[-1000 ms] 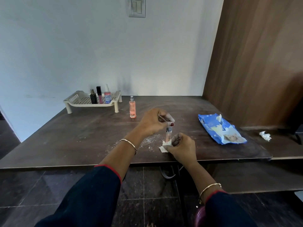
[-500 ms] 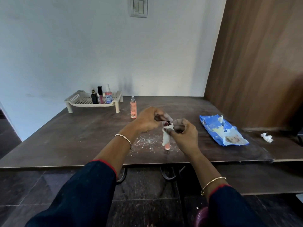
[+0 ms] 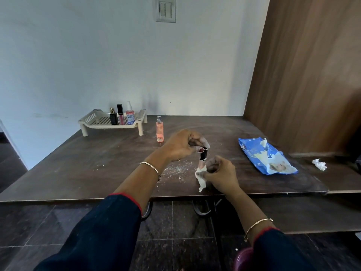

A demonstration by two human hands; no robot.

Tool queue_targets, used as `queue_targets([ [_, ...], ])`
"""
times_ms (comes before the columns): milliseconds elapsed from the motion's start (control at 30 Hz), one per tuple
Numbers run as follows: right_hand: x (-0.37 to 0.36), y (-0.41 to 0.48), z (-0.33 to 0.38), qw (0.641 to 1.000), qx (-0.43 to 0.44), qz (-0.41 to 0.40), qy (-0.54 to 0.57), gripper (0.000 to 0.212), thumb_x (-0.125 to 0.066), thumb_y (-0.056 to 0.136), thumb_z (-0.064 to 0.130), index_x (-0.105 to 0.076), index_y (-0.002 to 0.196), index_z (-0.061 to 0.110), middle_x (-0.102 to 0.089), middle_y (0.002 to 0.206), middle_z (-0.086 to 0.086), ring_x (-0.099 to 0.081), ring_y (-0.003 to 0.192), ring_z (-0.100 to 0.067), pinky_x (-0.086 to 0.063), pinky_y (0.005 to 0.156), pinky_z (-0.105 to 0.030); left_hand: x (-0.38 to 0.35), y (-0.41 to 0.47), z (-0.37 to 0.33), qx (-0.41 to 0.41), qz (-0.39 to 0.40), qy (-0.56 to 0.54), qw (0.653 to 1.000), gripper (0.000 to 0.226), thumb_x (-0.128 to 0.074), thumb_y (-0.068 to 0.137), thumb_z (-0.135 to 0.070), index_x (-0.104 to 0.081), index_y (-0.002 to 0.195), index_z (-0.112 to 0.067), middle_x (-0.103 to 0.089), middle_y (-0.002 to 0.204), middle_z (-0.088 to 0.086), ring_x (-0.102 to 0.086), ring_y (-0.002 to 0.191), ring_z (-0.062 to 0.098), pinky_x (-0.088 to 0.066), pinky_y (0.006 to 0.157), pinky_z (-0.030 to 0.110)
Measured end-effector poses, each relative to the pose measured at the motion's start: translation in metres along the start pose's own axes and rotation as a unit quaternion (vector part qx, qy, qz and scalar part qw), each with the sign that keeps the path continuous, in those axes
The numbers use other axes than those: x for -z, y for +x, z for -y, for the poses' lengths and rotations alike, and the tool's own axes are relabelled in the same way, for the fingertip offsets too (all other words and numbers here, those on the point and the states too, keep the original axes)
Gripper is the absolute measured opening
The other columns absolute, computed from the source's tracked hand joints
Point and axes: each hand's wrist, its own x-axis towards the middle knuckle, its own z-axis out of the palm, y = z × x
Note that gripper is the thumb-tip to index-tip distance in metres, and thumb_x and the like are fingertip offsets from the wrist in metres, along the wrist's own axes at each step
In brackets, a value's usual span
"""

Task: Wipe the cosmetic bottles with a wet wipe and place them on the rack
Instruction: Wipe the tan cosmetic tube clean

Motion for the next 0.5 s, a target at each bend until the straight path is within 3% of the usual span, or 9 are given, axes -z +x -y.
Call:
queue_targets([
  [200,0.014,0.016,0.031,0.995,0.033,-0.032,0.092,0.027,-0.086,0.062,0.008,-0.063,0.075,0.012,-0.073,0.075,-0.013,-0.071,0.074,-0.03,-0.057,0.067,-0.04,0.005,-0.003,0.001,0.002,-0.014,0.062,0.998,0.02,-0.064,0.084,-0.003,-0.072,0.095,-0.019,-0.073,0.098,-0.008,-0.066,0.086,-0.006,-0.042,0.077,-0.003],
  [300,0.011,0.015,0.035,0.992,0.038,-0.036,0.113,0.027,-0.086,0.063,0.008,-0.062,0.075,0.011,-0.073,0.073,-0.011,-0.072,0.071,-0.027,-0.056,0.066,-0.039,0.009,-0.008,-0.002,-0.004,-0.024,0.097,0.995,0.011,-0.062,0.089,-0.014,-0.07,0.086,-0.021,-0.066,0.075,-0.022,-0.058,0.067,-0.014,-0.047,0.079,0.012],
  [367,0.005,0.013,0.031,0.993,0.036,-0.032,0.109,0.028,-0.085,0.064,0.007,-0.06,0.074,0.012,-0.072,0.072,-0.01,-0.069,0.067,-0.02,-0.055,0.063,-0.034,0.01,-0.011,-0.003,-0.001,-0.032,0.11,0.993,0.018,-0.06,0.091,-0.019,-0.065,0.073,-0.018,-0.053,0.053,-0.028,-0.051,0.054,-0.015,-0.044,0.069,0.018],
  [500,-0.001,0.012,0.016,0.999,0.022,-0.01,0.028,0.033,-0.088,0.061,0.016,-0.057,0.069,0.021,-0.067,0.072,-0.002,-0.059,0.063,-0.012,-0.048,0.058,-0.026,0.01,-0.013,-0.002,0.01,-0.038,0.116,0.992,0.036,-0.061,0.089,-0.021,-0.048,0.056,-0.022,-0.043,0.05,-0.021,-0.046,0.048,-0.013,-0.044,0.07,0.025],
])
